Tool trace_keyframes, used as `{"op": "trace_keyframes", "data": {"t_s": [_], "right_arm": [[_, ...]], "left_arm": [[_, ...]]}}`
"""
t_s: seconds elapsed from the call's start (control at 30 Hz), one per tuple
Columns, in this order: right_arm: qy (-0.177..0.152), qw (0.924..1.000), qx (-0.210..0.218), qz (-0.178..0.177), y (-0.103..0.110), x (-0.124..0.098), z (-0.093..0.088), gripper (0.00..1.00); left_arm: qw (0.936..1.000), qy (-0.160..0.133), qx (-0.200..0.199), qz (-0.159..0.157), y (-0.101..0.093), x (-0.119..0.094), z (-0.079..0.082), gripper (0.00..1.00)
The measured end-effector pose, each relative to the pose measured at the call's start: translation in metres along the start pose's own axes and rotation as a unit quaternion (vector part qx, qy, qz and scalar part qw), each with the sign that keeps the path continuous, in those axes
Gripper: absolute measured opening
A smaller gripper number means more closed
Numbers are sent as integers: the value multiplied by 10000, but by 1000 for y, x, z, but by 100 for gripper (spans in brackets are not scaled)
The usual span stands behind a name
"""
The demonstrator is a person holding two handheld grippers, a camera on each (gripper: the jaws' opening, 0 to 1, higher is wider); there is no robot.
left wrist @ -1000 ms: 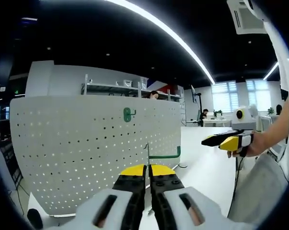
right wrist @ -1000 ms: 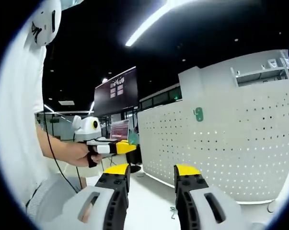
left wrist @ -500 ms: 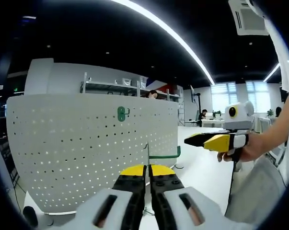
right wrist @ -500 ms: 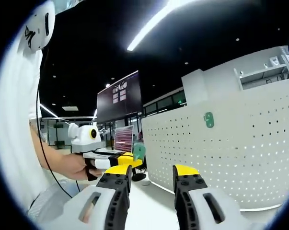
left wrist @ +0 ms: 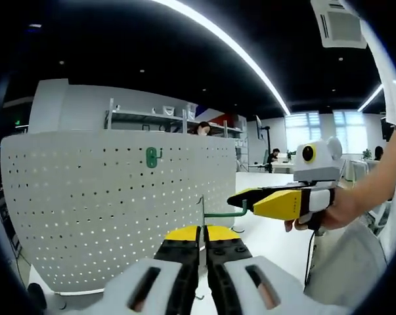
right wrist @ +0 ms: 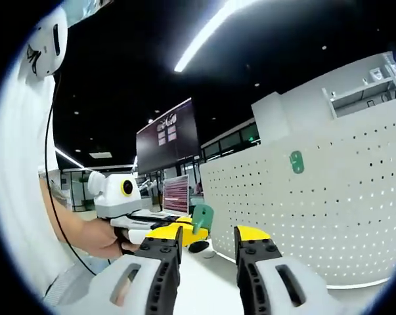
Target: Insert the hook assembly into the mounting plate slot until the hook locks in place.
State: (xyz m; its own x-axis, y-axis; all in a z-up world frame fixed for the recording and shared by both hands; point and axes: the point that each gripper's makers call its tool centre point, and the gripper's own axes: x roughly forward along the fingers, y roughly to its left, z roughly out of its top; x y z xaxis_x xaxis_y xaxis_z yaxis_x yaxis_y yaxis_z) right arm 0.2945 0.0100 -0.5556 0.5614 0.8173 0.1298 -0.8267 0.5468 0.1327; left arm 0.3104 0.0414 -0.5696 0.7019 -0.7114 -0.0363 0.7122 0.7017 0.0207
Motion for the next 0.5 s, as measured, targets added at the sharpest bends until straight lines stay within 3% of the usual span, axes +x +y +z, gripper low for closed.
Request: {"op": "trace_keyframes", "data": {"t_s": [0.37,0.43,0.5], "right_arm": [[-109,9999,48,58,2,9,9,17],[-78,9999,-96,-59,-2,10,8,12],[-44,10000,39,3,2,10,7,11]], "left_arm": [[10000,-46,48,-67,-14,10,9,1],[10000,-51,77,-38,-17,11,10,1],[9999,-49,86,58,-16,10,9,1]]}}
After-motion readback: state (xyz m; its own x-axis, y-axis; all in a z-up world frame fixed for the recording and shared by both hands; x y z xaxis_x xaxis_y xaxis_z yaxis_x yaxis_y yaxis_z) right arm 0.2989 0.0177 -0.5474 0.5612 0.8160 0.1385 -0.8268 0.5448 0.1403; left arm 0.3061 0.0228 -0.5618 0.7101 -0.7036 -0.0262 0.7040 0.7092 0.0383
